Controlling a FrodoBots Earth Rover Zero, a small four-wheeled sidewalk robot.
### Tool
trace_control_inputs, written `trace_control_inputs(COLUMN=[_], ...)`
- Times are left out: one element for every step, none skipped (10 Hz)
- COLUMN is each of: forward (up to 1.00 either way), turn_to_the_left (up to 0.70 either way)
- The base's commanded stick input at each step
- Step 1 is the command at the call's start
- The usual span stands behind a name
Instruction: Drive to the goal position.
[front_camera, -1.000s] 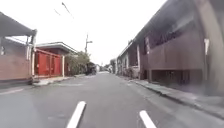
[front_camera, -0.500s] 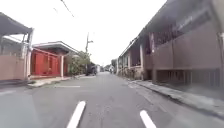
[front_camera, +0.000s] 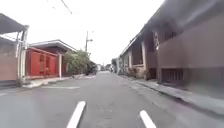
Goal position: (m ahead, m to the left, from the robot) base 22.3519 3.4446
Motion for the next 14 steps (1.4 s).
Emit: trace_control_inputs(forward=[0.85, 0.85, 0.85, 0.85, 0.85, 0.85, 0.85, 0.85, 0.85, 0.85, 0.85, 0.85, 0.85, 0.85], turn_to_the_left=[0.00, 0.00, 0.00, 0.00, 0.00, 0.00, -0.08, -0.34, -0.34, -0.14, 0.00, 0.00, 0.00, 0.00])
